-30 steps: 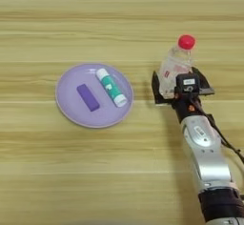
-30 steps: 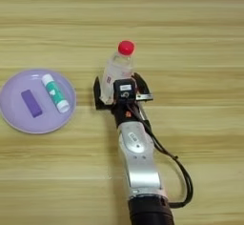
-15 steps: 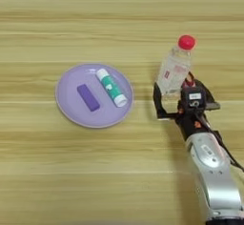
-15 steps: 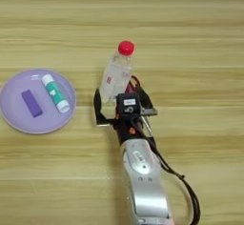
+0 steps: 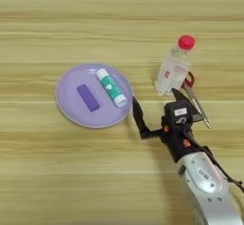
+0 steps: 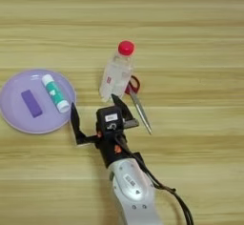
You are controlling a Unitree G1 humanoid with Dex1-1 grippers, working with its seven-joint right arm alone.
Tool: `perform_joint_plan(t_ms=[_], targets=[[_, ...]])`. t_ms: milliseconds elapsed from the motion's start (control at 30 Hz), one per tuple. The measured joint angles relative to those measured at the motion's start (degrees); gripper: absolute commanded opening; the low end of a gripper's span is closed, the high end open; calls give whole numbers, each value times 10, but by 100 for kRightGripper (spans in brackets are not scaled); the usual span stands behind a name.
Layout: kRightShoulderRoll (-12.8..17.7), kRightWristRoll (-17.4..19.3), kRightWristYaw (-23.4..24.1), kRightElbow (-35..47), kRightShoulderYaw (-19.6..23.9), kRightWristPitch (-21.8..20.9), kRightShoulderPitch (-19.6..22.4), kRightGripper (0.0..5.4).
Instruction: Move the objects on the table
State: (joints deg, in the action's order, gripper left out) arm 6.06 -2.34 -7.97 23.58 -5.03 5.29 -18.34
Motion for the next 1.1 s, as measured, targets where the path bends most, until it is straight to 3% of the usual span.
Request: perform_joint_plan(t_ms=[200,467,1100], targets=[[-4,9,-13,8,-21,32,29,537],[15,-30,-30,-47,-48,66,104,537],[21,-52,-37,-198,-43,80,215,537]])
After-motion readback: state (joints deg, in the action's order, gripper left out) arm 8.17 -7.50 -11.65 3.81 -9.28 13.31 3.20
